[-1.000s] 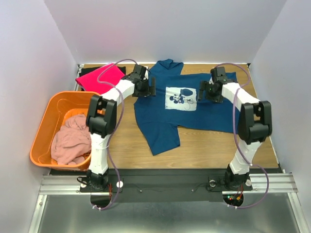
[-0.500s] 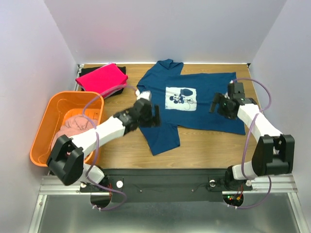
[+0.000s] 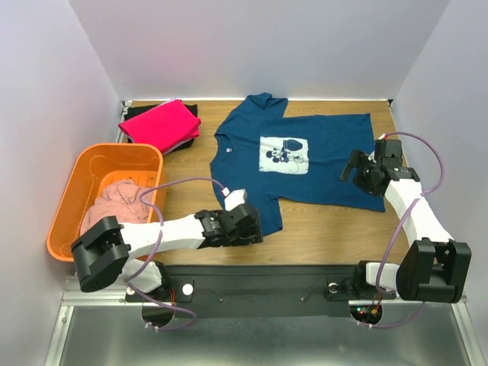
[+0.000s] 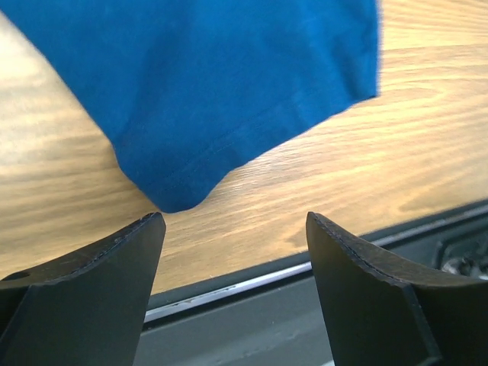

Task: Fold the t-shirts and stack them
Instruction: Flatten the tshirt out

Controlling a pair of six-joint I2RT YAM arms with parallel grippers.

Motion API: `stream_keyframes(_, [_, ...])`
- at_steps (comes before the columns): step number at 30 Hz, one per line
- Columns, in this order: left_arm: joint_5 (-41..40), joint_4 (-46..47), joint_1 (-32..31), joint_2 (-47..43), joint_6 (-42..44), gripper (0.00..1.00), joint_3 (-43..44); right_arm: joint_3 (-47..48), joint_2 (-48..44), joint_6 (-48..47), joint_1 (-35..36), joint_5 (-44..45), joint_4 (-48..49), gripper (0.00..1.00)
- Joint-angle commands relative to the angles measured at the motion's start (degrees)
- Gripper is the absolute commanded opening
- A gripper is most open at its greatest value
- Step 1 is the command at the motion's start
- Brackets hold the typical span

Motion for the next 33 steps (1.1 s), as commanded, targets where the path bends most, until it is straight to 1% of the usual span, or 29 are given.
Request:
stream_keyframes(1, [-4.52, -2.50, -3.02, 2.27, -7.32, 0.85, 0.34, 0.40, -2.25, 0.32, 0.07, -1.44, -0.25, 0.95])
stream_keyframes(4, [-6.46, -4.52, -4.17, 2.45, -10.04, 0.83, 0.69, 0.31, -2.69, 0.32, 0.16, -1.88, -0.78, 0.95])
stream_keyframes(7, [-6.81, -4.00, -4.34, 2.36, -11.11, 0.82, -0.27, 0.14, -3.04, 0.23, 0.16, -2.23, -1.14, 0.95])
stream_keyframes(11, [-7.95, -3.82, -4.35, 4.21, -11.11, 0.76, 0.16, 0.22, -3.04, 0.06, 0.16, -2.58, -1.31, 0.95])
stream_keyframes(15, [-9.01, -4.00, -4.35, 5.88, -11.11, 0.72, 0.69, 0.31, -2.87, -0.03, 0.16, -3.28, -1.40, 0.95])
stream_keyframes(22, [-9.36, -3.48, -2.50, 6.85, -10.32, 0.71, 0.86, 0.57, -2.43, -0.30, 0.25, -3.81, -1.40, 0.94])
stream_keyframes(25, [-8.92, -2.95, -1.88, 7.81, -9.62, 0.69, 1.04, 0.49, -2.34, -0.47, 0.34, -3.90, -1.31, 0.94])
stream_keyframes(27, [-8.84, -3.30, -1.53, 8.25, -9.53, 0.66, 1.39, 0.66, -2.16, -0.56, 0.42, -3.81, -1.40, 0.94])
stream_keyframes(30, [-8.75, -3.38, -1.27, 8.69, -9.09, 0.57, 1.65, 0.84, -2.08, -0.82, 0.60, -3.37, -1.40, 0.94])
stream_keyframes(31, [-8.75, -3.47, -1.18, 8.95, -8.74, 0.51, 1.92, 0.84, -1.90, -0.74, 0.69, -3.20, -1.31, 0.94])
stream_keyframes(33, [-8.66, -3.82, -1.09, 9.31, -8.48, 0.44, 2.27, 0.93, -1.81, -0.74, 0.69, -3.11, -1.40, 0.94])
